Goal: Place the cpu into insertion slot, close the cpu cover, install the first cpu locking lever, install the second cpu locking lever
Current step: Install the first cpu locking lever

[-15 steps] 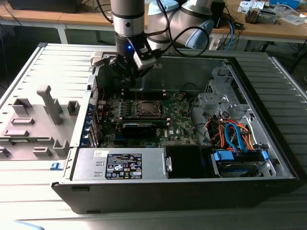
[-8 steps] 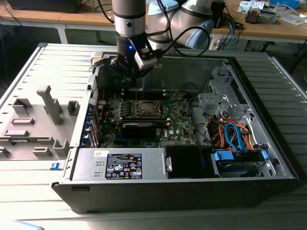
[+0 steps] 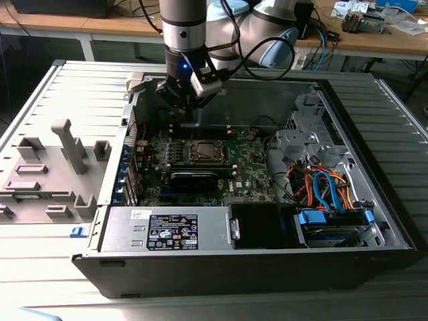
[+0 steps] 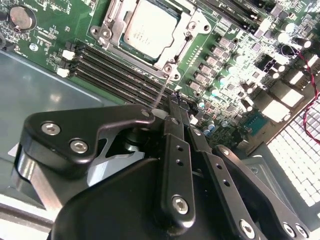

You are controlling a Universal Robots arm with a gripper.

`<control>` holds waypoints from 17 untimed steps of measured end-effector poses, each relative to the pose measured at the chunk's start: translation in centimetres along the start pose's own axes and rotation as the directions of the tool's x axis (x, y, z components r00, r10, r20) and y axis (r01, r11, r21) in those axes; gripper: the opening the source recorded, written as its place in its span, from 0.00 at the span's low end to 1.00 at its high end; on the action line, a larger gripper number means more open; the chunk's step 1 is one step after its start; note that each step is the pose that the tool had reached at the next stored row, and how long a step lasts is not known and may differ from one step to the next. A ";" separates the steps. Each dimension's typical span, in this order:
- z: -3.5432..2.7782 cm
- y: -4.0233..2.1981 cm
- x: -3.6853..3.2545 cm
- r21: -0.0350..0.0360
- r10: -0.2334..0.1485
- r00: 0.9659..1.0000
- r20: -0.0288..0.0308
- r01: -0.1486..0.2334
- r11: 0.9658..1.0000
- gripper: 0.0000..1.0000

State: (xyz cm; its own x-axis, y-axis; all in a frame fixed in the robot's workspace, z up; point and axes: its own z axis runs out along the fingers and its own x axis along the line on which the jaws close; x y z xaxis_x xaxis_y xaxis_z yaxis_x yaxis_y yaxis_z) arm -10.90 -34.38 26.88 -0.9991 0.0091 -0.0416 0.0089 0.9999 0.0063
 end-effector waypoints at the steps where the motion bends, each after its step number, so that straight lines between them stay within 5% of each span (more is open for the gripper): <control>1: 0.01 0.00 -0.07 0.001 0.000 1.000 0.000 0.000 1.000 0.11; 17: 0.41 0.01 -0.76 0.008 0.000 1.000 0.000 0.000 1.000 0.11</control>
State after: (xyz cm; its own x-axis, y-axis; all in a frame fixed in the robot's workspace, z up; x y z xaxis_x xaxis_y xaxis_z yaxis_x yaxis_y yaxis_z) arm -10.12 -34.38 26.50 -0.9991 0.0088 -0.0418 0.0089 1.0000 -0.0012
